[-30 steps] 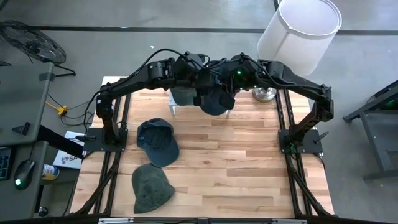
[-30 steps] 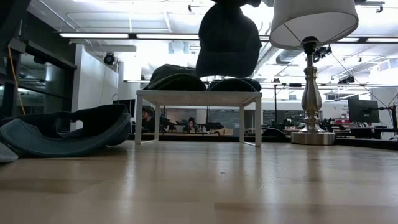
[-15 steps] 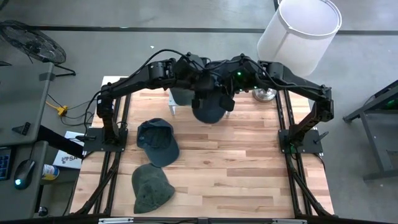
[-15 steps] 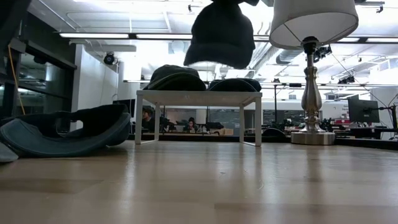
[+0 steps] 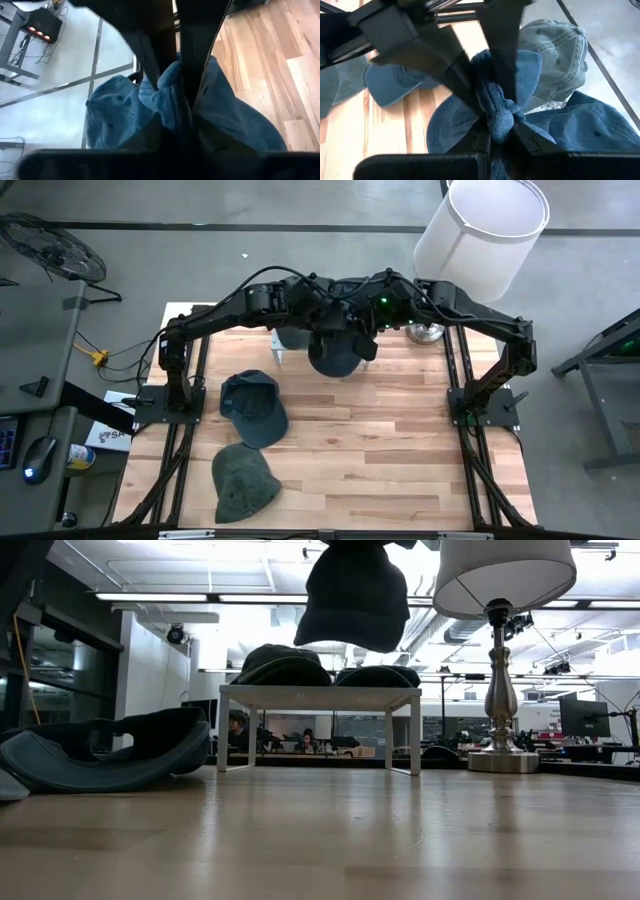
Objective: Pick & Place hat
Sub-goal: Stack the right blue cap on top of the blue cap on the shelf
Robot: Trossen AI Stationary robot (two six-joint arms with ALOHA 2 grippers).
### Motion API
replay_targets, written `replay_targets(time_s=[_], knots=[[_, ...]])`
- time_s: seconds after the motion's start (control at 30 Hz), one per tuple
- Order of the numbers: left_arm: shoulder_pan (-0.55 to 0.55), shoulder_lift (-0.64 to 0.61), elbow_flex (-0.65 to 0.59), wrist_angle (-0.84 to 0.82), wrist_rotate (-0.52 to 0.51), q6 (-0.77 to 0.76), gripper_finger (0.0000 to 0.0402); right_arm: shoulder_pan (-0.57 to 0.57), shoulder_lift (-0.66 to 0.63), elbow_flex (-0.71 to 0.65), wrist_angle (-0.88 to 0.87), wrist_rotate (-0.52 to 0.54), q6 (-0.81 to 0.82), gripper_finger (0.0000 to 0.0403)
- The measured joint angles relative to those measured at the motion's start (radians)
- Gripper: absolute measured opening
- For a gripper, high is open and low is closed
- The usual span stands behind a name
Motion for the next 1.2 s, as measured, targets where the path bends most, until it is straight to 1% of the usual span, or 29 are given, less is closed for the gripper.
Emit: replay_targets(time_s=[0.07, 0.1, 0.2, 0.3, 0.37, 0.47, 0.63, 0.77, 0.97, 1.13, 1.2], knots=[[0.000, 0.000, 0.000, -0.001, 0.000, -0.011, 0.0023, 0.000, 0.000, 0.000, -0.007, -0.003, 0.000, 0.0021], [0.000, 0.000, 0.000, -0.001, 0.004, -0.015, 0.0016, 0.000, 0.000, 0.000, -0.009, -0.003, 0.000, 0.0021], [0.001, 0.000, 0.000, 0.003, 0.025, -0.018, 0.0020, 0.001, -0.001, 0.001, -0.017, -0.004, 0.000, 0.0024], [0.001, 0.002, -0.001, 0.016, 0.030, -0.020, 0.0012, 0.006, -0.008, 0.002, -0.032, 0.000, 0.000, 0.0054], [0.001, 0.002, -0.001, 0.032, 0.030, -0.030, 0.0010, 0.010, -0.017, 0.002, -0.040, 0.027, 0.007, 0.0074], [0.003, 0.002, -0.001, 0.051, 0.031, -0.056, 0.0010, 0.016, -0.051, 0.002, -0.046, 0.057, 0.031, 0.0092], [0.003, 0.002, -0.001, 0.125, 0.030, -0.113, 0.0010, 0.015, -0.127, 0.003, -0.058, 0.104, 0.082, 0.0100], [0.015, 0.002, -0.001, 0.169, 0.037, -0.135, 0.0010, 0.015, -0.181, 0.003, -0.085, 0.118, 0.112, 0.0101], [0.081, 0.002, -0.001, 0.212, 0.120, -0.219, 0.0010, 0.014, -0.232, 0.003, -0.125, 0.118, 0.124, 0.0102], [0.151, 0.002, 0.011, 0.205, 0.196, -0.288, 0.0010, 0.018, -0.244, 0.003, -0.180, 0.112, 0.132, 0.0103], [0.178, 0.002, 0.022, 0.229, 0.240, -0.308, 0.0010, 0.025, -0.245, 0.003, -0.209, 0.112, 0.138, 0.0103]])
